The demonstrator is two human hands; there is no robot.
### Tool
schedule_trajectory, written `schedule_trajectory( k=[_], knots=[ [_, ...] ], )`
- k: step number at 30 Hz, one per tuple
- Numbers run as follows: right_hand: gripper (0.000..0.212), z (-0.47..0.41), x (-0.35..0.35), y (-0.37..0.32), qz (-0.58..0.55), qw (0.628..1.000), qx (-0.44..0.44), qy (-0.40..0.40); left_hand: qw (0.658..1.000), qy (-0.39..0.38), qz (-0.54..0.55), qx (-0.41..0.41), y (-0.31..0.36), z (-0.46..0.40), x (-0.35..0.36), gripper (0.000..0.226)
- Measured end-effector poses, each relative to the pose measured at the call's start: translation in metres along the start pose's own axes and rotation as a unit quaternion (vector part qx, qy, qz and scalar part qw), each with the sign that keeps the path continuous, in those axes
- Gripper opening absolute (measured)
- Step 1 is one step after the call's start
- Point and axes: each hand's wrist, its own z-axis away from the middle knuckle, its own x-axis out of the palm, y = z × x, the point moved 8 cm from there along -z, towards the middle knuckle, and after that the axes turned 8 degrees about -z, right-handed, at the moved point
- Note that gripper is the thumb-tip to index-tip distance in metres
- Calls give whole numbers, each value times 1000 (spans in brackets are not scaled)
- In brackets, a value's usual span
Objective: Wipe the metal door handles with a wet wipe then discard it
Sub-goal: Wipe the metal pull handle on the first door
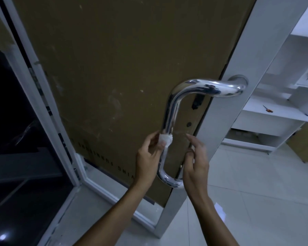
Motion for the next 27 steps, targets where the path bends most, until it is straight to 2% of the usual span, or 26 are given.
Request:
schedule_trajectory(
  k=[3, 6, 8, 12, 16, 18, 21, 24, 27],
  knots=[
    [45, 2, -3, 4, -1, 1000, 13, 0, 998, -30, -53, 12, -3, 2, 11, 46],
    [42, 5, -5, 6, -1, 1000, 17, -2, 990, -5, -130, 58, -5, 14, 10, 54],
    [41, 8, -5, 9, -4, 1000, 25, -6, 982, -1, -179, 57, -16, 24, 10, 59],
    [40, 12, -2, 11, -11, 999, 37, -17, 971, -30, -235, 25, -40, 37, 10, 53],
    [40, 18, 11, 19, -25, 994, 84, -59, 973, -28, -217, 72, -19, 25, 9, 44],
    [39, 25, 20, 28, -64, 984, 136, -99, 974, -11, -199, 111, 2, 17, 9, 52],
    [53, 40, 38, 31, -149, 956, 195, -162, 974, 12, -182, 132, 18, 10, 10, 66],
    [59, 48, 45, 34, -197, 938, 229, -172, 979, 11, -167, 120, 8, 14, 10, 60],
    [61, 52, 41, 45, -212, 929, 263, -152, 979, -24, -187, 78, -25, 25, 10, 51]
  ],
)
